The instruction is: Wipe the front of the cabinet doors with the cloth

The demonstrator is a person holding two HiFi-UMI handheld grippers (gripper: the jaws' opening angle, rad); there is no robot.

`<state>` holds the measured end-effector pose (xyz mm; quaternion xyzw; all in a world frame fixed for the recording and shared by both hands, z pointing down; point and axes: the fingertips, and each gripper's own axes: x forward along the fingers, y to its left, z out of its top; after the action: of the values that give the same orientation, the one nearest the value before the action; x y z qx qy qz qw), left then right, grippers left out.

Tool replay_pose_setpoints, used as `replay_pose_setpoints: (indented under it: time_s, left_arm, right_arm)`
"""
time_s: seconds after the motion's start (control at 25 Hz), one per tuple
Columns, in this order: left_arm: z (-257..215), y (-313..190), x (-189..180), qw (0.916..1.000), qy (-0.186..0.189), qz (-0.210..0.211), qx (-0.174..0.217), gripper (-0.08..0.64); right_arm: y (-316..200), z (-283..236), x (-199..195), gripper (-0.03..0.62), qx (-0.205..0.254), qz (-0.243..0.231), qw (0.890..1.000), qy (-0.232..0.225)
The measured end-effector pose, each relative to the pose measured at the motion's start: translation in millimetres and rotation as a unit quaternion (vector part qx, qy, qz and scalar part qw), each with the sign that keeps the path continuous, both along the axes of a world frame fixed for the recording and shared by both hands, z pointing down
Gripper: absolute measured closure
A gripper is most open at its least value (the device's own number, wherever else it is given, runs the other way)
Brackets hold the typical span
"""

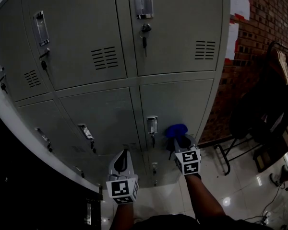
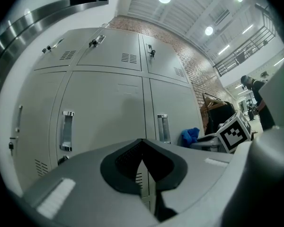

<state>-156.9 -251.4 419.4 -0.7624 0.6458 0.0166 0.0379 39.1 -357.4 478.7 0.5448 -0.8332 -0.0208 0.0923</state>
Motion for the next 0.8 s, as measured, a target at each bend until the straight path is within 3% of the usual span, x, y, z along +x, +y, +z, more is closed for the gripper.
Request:
replay_pose_setpoints:
  time_s: [0.48, 0.8]
  left_arm:
    - [1.7, -1.9, 7.8, 1.0000, -0.003, -0.008, -0.003, 0.543]
    - [5.9, 0.6, 12.6, 0.9999, -0.001, -0.011, -0.008, 0.543]
  right_arm:
    - [-13.8, 4.0, 87.3, 0.525, -0.005, 0.075, 0.997, 0.001]
    - [-16.1, 10.7, 118.0, 0.523, -0.015, 0.118, 0.993, 0.005]
